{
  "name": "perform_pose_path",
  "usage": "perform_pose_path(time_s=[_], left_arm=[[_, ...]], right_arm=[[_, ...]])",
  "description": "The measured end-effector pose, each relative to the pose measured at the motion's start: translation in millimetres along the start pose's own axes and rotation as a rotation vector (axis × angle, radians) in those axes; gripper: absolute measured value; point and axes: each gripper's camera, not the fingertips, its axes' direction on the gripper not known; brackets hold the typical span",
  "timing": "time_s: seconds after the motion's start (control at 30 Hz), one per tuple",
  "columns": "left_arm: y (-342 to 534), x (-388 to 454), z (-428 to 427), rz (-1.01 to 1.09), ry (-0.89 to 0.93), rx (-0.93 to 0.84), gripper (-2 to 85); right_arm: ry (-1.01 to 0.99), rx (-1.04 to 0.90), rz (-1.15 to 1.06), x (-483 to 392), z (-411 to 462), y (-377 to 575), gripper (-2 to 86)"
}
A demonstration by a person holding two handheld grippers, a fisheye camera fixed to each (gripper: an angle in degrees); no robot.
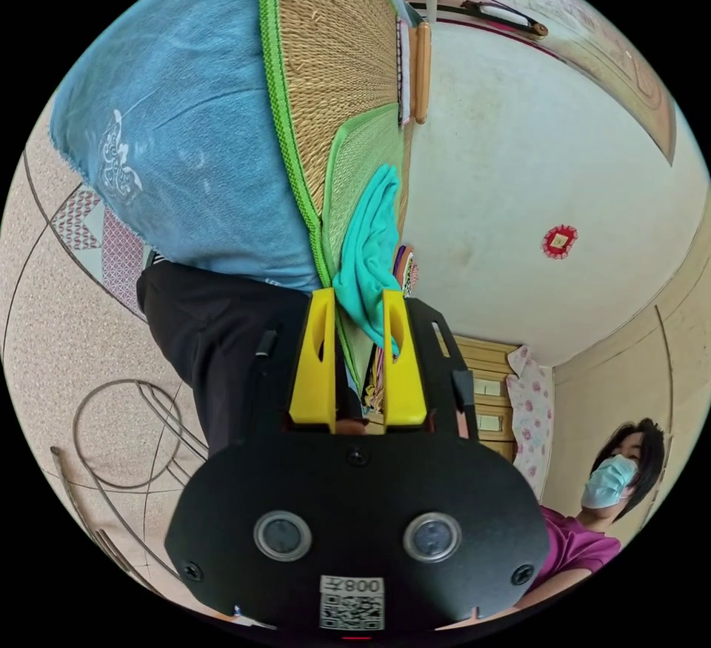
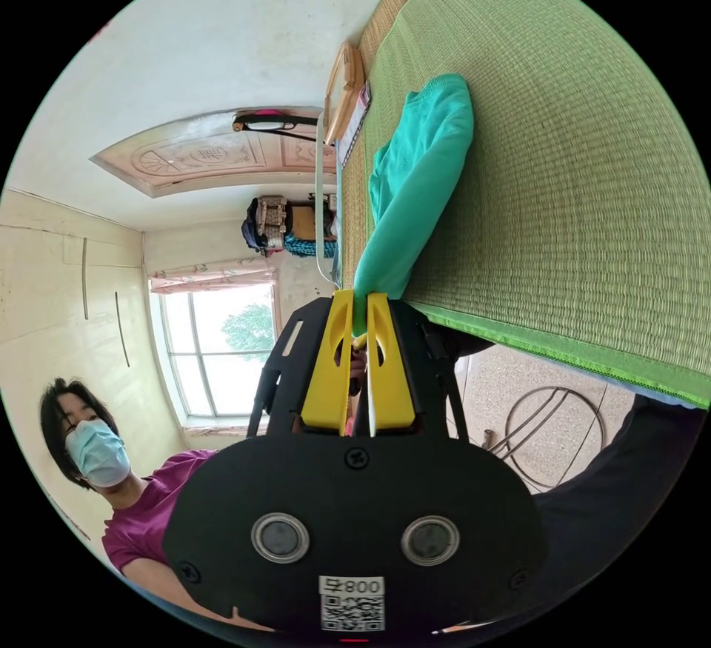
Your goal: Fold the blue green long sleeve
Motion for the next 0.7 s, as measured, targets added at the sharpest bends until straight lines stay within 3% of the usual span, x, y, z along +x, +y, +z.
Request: perform_pose_path(time_s=[0.27, 0.7], left_arm=[[0.3, -7.2, -20.1, 0.000, 0.093, 0.019, 11.1], [-10.3, 5.2, -22.4, 0.031, 0.019, -0.073, 7.2]], right_arm=[[-0.014, 0.005, 0.011, -1.3, 4.5, -2.2, 2.7], [-0.017, 0.003, 0.023, -4.6, 7.3, -6.3, 2.7]])
